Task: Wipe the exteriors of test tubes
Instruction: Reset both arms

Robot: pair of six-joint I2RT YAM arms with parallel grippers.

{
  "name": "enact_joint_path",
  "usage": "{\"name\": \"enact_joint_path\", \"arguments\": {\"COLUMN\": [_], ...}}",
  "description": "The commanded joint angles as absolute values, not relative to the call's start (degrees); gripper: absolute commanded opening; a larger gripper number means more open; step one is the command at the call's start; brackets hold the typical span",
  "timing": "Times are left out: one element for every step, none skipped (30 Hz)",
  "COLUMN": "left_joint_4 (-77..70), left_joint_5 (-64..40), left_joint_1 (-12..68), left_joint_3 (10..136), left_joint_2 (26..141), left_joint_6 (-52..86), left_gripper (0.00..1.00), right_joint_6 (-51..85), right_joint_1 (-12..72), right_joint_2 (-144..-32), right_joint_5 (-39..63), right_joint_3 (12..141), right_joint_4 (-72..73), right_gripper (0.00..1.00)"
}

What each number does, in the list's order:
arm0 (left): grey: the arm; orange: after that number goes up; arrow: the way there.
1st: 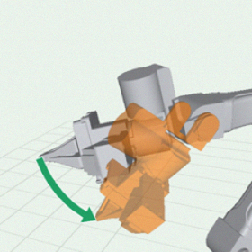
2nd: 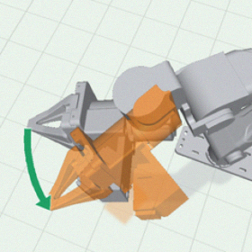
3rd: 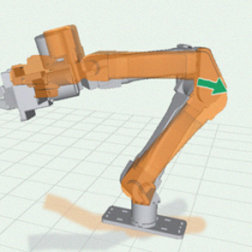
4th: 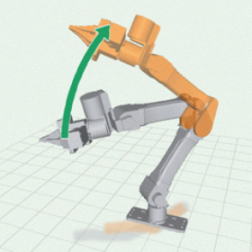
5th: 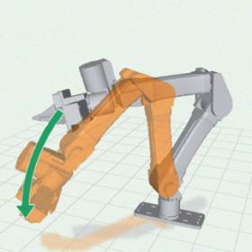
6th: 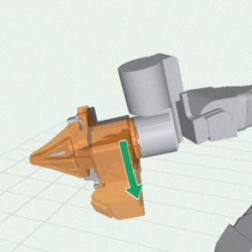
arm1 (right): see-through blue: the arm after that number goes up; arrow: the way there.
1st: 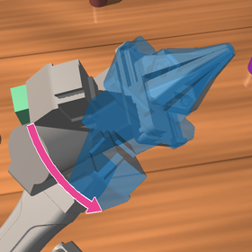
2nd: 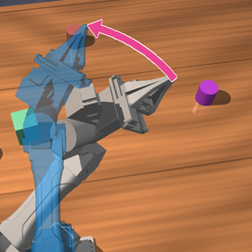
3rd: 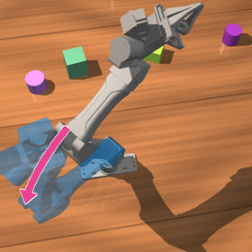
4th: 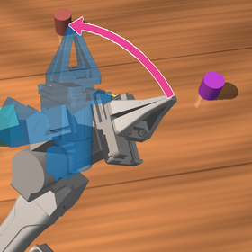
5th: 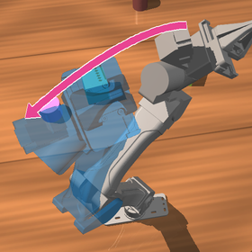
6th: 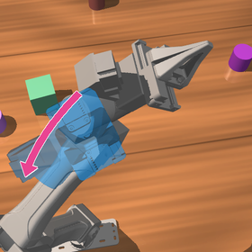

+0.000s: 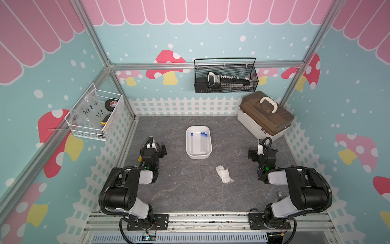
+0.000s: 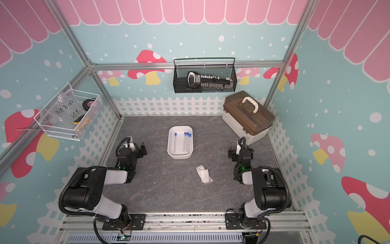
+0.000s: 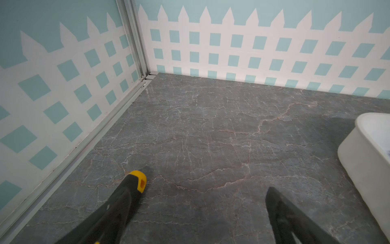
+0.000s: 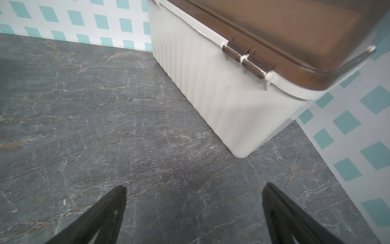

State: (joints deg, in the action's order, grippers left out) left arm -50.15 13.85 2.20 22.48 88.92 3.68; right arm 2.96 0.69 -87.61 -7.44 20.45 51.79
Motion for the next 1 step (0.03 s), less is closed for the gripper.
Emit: {"name": "enact_joint_path", "arguments": {"left_joint_4": [-50.8], "left_joint_5": [12.8], "left_joint_1": [1.9], "left_joint_3": [22.3], "left_joint_2": [88.0], "left_joint_6": [3.5], "left_gripper": [1.00], "right_joint_6": [1.8], "right_joint_1": [0.3], "right_joint_2": [-87.3], "right_joint_5": [-6.9], "right_joint_3": [20.7], "right_joint_4": [52.4], "right_gripper": [0.99]}}
